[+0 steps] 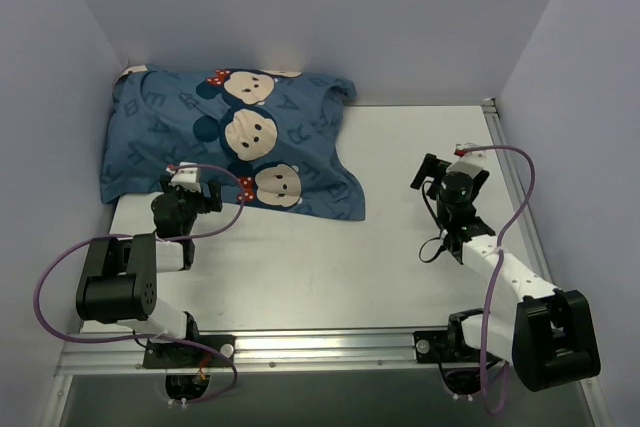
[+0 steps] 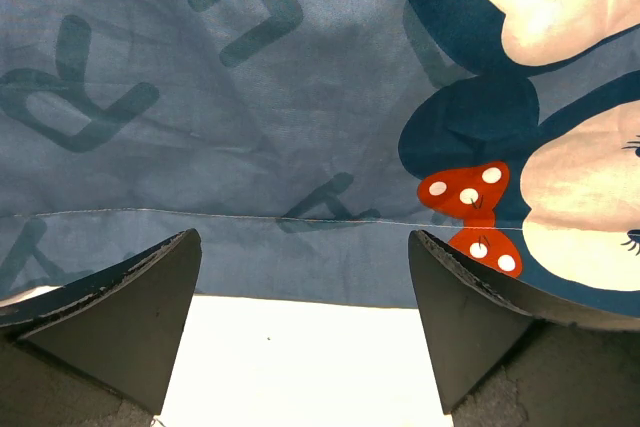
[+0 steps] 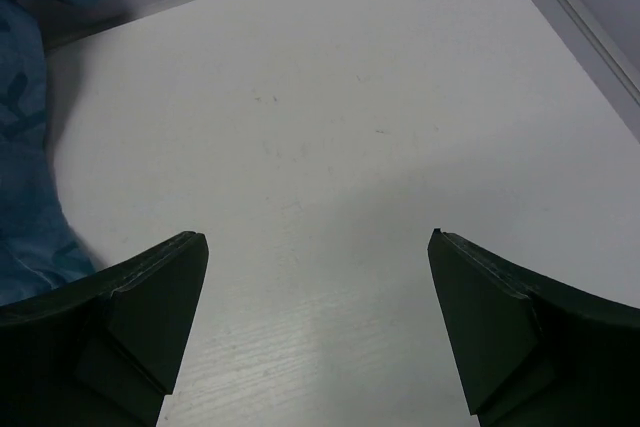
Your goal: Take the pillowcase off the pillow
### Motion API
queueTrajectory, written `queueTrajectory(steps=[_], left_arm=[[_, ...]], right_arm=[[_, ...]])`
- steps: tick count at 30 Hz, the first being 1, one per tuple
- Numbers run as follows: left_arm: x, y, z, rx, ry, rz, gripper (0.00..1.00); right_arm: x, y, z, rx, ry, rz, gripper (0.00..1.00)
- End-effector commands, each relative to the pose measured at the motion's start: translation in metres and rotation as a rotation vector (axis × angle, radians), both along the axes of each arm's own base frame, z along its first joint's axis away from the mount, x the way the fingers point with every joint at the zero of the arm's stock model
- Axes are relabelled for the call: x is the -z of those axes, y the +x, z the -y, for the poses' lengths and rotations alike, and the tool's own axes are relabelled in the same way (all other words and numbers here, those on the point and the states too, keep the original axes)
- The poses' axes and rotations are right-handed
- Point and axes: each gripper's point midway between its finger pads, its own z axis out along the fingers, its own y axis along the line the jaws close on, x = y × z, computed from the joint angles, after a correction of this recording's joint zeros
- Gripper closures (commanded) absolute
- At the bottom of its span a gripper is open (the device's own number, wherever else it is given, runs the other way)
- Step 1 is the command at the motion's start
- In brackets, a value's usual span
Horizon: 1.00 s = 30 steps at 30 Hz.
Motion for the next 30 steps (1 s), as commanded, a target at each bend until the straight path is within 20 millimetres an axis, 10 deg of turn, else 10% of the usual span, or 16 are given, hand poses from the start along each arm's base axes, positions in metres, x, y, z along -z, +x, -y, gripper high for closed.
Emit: queueTrajectory(steps=[1,13,19,20,30], left_arm=[[-0.019,0.009,-0.001,-0.002,-0.001,0.063,0.06],[-0.036,-0.005,0.010,0.087,0.010,0.137,0.06],[-0.083,-0.002,-0.017,0.173,-0.152,0.053,0.06],[-0.061,-0.006,-0.016,0.179,-0.173,-0.075,0.06],[-0.098,-0.017,-0.047,0.061,-0.039,-0.340,0.06]], right_arm=[[-0.030,0.018,-0.013,-0.058,0.026,0.049,0.01],[-0.087,0.091,-0.143,-0.427,0.089,-0.025,0.00],[-0.030,0.134,-0.199,-0.545,0.186,-0.216,0.00],[-0.042,0.146,-0.208,-0.556,0.214,-0.203,0.00],[-0.027,0.172,-0.327,-0.812,0.404,-0.199,0.00]])
